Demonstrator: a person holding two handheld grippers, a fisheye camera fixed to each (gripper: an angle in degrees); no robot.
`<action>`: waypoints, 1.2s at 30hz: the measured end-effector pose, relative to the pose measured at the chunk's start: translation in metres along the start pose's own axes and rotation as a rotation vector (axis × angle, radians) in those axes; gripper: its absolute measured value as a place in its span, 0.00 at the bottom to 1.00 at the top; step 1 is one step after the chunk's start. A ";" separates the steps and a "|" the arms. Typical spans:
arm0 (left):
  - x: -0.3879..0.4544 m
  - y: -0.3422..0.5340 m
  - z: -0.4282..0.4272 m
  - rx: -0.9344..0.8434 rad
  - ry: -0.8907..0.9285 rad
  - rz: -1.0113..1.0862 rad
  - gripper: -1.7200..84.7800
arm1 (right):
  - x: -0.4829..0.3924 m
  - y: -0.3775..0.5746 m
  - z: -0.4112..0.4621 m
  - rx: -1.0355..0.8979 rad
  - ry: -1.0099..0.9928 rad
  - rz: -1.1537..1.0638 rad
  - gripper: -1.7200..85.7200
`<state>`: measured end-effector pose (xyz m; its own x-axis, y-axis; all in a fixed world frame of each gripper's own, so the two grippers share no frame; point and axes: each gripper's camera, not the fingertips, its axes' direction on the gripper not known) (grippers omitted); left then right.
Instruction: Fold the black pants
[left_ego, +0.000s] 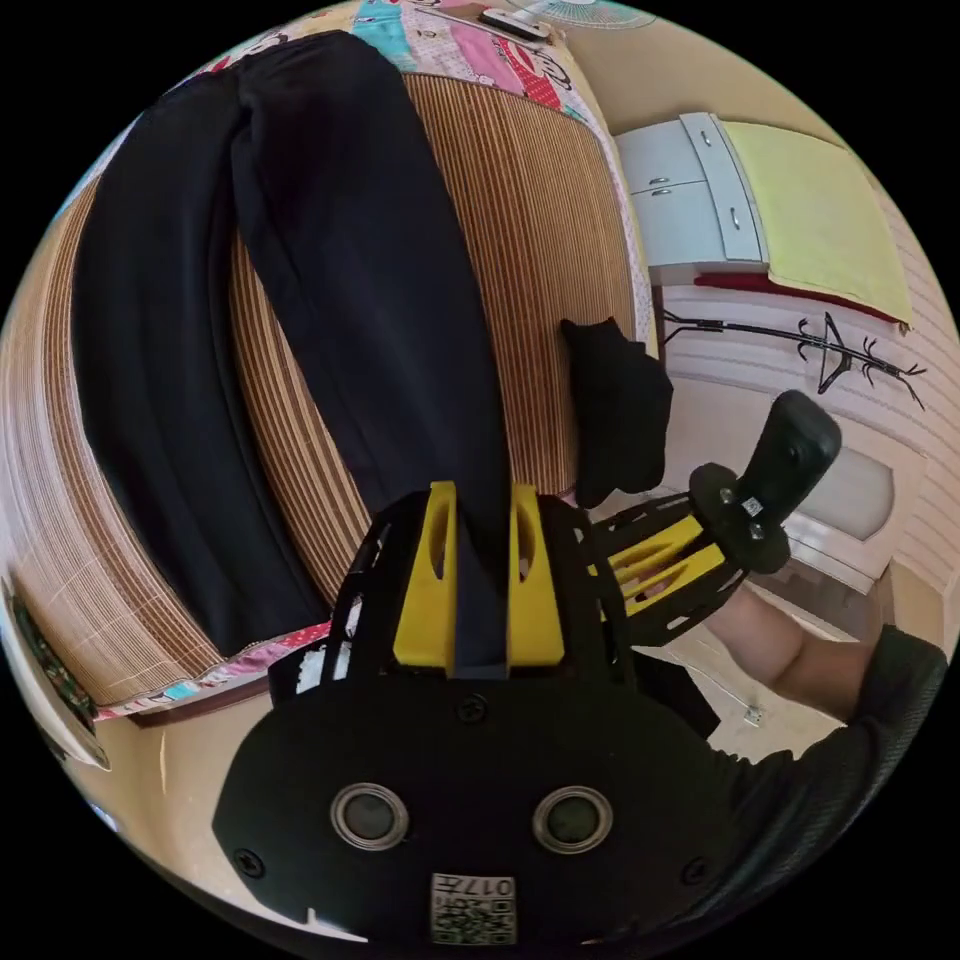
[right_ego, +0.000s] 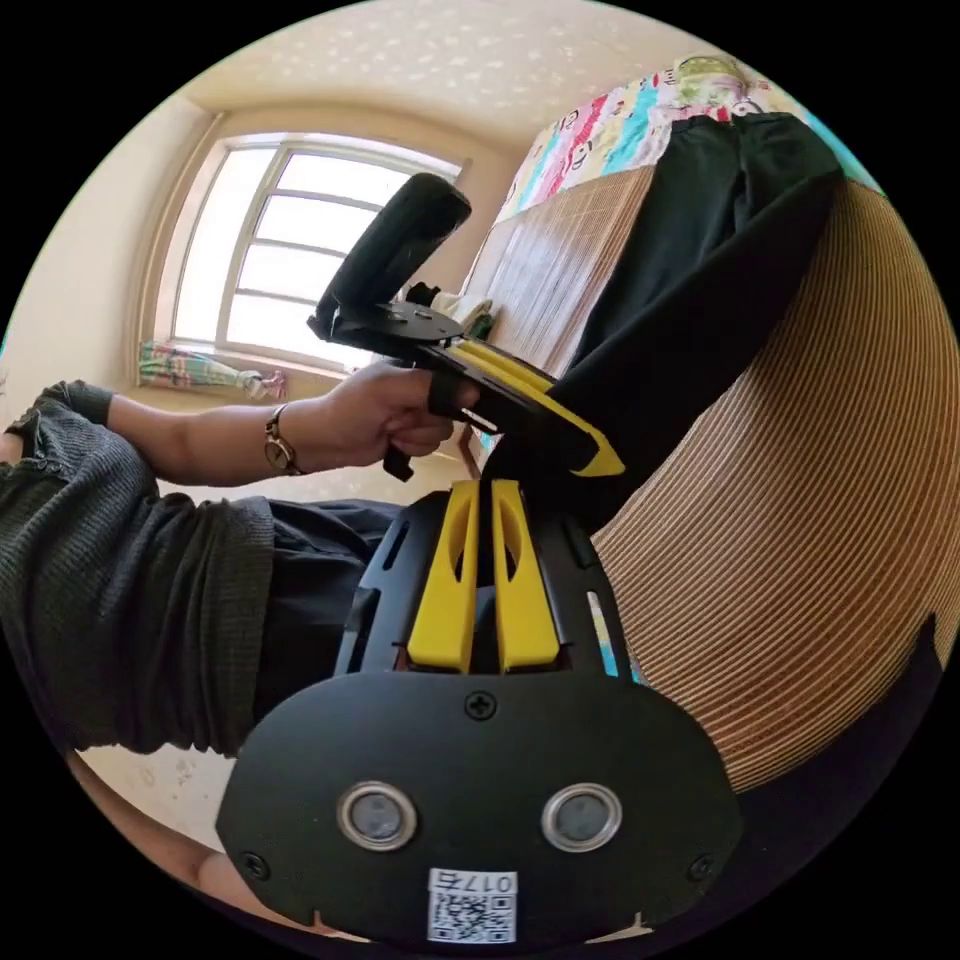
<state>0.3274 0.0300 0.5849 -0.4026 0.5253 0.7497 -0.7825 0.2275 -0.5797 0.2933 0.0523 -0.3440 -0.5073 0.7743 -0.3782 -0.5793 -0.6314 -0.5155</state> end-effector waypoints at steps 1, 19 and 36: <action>0.000 0.002 0.001 0.001 -0.022 0.028 0.06 | 0.010 -0.003 -0.001 -0.079 -0.033 -0.039 0.06; -0.051 0.008 -0.009 0.167 0.232 -0.134 0.03 | 0.331 -0.216 -0.161 0.598 0.034 0.595 0.15; -0.181 0.095 -0.069 0.399 0.277 -0.563 0.03 | 0.127 -0.471 0.026 0.355 0.454 0.001 0.04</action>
<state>0.3590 0.0130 0.3725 0.2039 0.6169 0.7602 -0.9694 0.2359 0.0686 0.4853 0.4465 -0.1297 -0.2283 0.6649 -0.7112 -0.7977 -0.5466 -0.2549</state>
